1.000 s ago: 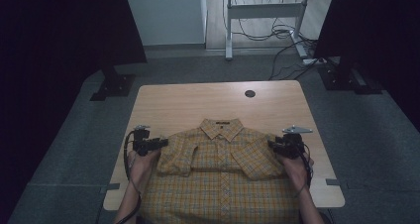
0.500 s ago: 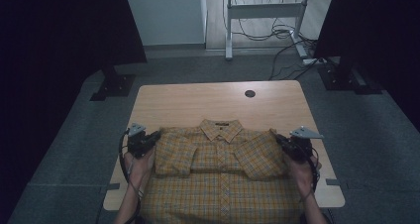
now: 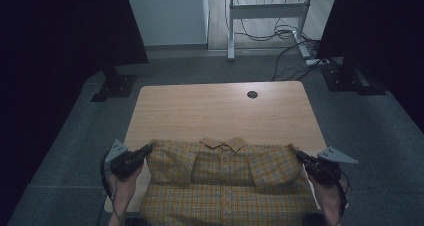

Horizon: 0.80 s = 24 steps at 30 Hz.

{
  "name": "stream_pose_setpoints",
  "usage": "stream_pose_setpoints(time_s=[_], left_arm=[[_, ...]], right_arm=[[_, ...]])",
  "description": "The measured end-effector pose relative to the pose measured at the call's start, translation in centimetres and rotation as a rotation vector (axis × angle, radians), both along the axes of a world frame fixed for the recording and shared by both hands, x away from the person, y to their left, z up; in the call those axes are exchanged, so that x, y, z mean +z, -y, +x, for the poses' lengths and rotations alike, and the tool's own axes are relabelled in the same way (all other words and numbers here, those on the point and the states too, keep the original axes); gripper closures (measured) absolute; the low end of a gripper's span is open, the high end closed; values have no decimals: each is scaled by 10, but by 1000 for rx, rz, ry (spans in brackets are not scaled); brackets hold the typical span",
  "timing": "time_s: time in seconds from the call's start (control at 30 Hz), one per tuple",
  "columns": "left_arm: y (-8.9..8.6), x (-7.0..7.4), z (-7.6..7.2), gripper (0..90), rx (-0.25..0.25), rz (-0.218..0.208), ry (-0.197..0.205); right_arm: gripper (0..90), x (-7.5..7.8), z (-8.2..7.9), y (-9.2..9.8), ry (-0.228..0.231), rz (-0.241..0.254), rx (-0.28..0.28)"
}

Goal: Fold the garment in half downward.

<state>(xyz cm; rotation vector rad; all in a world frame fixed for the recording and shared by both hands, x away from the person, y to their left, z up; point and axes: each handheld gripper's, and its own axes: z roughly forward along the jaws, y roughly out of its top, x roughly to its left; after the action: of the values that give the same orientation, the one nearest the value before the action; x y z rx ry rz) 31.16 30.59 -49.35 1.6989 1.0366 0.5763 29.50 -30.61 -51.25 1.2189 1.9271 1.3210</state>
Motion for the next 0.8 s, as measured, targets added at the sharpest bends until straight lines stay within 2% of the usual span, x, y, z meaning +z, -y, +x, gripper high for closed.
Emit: stream_pose_setpoints(time_s=[0.1, 0.2, 0.27, 0.37, 0.47, 0.57, 0.67, 0.8], left_arm=[[1, -16, -8, 868, -23, 32, -58], [4, -34, -10, 865, -37, 101, -120], [8, -45, -6, 862, -46, 148, -170], [16, -55, 3, 857, -51, 227, -198], [20, -53, 19, 855, -49, 259, -205], [25, -51, 40, 852, -46, 299, -208], [26, -51, 64, 852, -32, 301, -213], [26, -49, 95, 852, -10, 300, -221]], right_arm=[[866, -14, -6, 0, -60, -6, 11], [865, -30, -10, 1, -130, -22, 24], [864, -40, -9, 1, -176, -33, 30], [864, -48, -2, -1, -217, -60, 32], [863, -52, 11, -4, -233, -94, 27], [863, -51, 29, -6, -238, -109, 9], [863, -50, 48, -10, -236, -124, -14], [862, -49, 75, -12, -241, -104, -38]])
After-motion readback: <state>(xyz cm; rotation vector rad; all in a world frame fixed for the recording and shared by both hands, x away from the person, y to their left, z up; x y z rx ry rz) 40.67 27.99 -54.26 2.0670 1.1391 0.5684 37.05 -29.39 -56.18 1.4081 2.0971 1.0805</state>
